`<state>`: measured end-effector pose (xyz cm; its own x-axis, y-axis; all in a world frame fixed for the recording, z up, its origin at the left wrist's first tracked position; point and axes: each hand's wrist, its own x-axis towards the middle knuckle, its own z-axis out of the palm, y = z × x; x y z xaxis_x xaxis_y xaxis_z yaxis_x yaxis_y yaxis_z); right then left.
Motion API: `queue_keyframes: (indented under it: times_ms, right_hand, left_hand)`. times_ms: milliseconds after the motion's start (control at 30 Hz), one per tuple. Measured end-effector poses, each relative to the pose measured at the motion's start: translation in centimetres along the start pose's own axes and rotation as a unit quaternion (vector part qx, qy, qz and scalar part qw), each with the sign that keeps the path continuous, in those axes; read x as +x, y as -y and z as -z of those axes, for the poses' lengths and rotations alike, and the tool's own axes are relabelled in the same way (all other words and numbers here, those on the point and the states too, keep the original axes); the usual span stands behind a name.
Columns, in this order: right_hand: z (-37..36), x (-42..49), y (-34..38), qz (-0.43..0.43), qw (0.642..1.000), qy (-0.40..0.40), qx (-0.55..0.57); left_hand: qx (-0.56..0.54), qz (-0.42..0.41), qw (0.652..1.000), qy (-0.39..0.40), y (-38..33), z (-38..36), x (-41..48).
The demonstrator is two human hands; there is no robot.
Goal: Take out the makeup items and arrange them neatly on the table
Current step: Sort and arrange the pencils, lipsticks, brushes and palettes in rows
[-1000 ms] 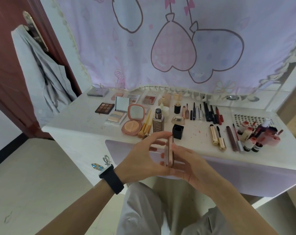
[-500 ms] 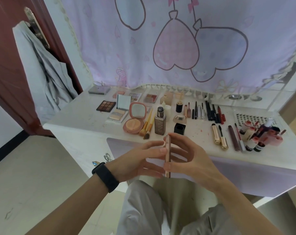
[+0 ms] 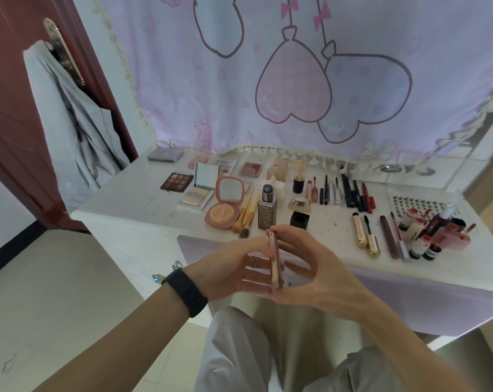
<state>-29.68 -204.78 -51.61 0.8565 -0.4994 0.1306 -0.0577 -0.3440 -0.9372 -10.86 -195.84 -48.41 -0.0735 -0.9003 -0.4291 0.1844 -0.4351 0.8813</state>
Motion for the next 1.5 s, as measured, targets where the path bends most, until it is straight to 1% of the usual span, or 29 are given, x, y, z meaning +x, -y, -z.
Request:
queue_keyframes:
  times_ms: [67, 233, 367, 500, 633, 733, 867, 1000, 1100, 1167, 1233, 1300, 1333, 1367, 1400, 1433, 1467, 1500]
  right_hand:
    - [0.2, -0.1, -0.2, -0.015, 1.000, 0.002, -0.005]
    - [0.1, -0.1, -0.2, -0.094, 0.994, -0.025, 0.046]
    - [-0.4, 0.0, 0.0, -0.100, 0.991, -0.020, 0.087]
    - [-1.1, 0.1, 0.4, -0.095, 0.986, -0.073, 0.115]
    - [-1.5, 0.2, 0.5, -0.097, 0.982, -0.118, 0.111]
    - [-1.5, -0.1, 0.5, -0.115, 0.975, -0.106, 0.155]
    - [-1.2, -0.3, 0.8, -0.150, 0.946, -0.125, 0.258]
    - [-1.2, -0.6, 0.7, -0.192, 0.905, -0.115, 0.361]
    - [-1.8, -0.5, 0.5, -0.204, 0.891, -0.109, 0.390]
    - [-2.2, -0.3, 0.5, -0.212, 0.890, -0.112, 0.389]
    - [-2.8, -0.1, 0.4, -0.220, 0.894, -0.109, 0.376]
    - [-3.2, 0.1, 0.3, -0.222, 0.896, -0.107, 0.369]
    - [-3.5, 0.3, 0.3, -0.223, 0.896, -0.104, 0.369]
    - [-3.8, 0.5, 0.4, -0.224, 0.898, -0.101, 0.366]
    - [-4.1, 0.7, 0.5, -0.225, 0.900, -0.097, 0.361]
    - [-4.4, 0.9, 0.6, -0.225, 0.902, -0.094, 0.356]
    - [-4.6, 1.2, 0.7, -0.225, 0.904, -0.090, 0.354]
    - [-4.9, 1.5, 0.9, -0.225, 0.904, -0.087, 0.354]
  left_hand:
    - [0.031, -0.014, 0.999, -0.031, -0.3, -0.1, 0.2]
    - [0.065, -0.064, 0.992, -0.087, -0.4, -0.3, 0.1]
    - [0.085, -0.086, 0.988, -0.100, -0.2, -0.8, 0.0]
    - [0.061, -0.085, 0.989, -0.107, -0.2, -0.8, -0.2]
    - [0.026, -0.090, 0.991, -0.097, -0.1, -0.6, -0.4]
    - [-0.020, -0.092, 0.993, -0.070, 0.4, 0.2, -0.8]
    - [-0.104, -0.099, 0.989, -0.025, 1.3, 2.1, -1.5]
    - [-0.146, -0.087, 0.985, -0.025, 2.2, 3.6, -1.8]
    - [-0.171, -0.076, 0.982, -0.027, 2.7, 4.4, -2.1]
    - [-0.170, -0.067, 0.983, -0.025, 2.8, 4.8, -2.5]
    - [-0.138, -0.052, 0.989, -0.028, 2.5, 5.0, -3.0]
    - [-0.057, -0.036, 0.996, -0.063, 1.9, 5.1, -3.4]
    - [0.023, -0.036, 0.995, -0.088, 1.5, 5.1, -3.7]
    - [0.135, -0.038, 0.984, -0.107, 1.2, 5.1, -3.8]
    - [0.256, -0.039, 0.959, -0.115, 0.8, 5.0, -4.1]
    - [0.365, -0.039, 0.923, -0.112, 0.6, 4.8, -4.1]
    - [0.455, -0.042, 0.883, -0.109, 0.6, 4.6, -4.0]
    - [0.521, -0.047, 0.845, -0.114, 0.6, 4.6, -3.9]
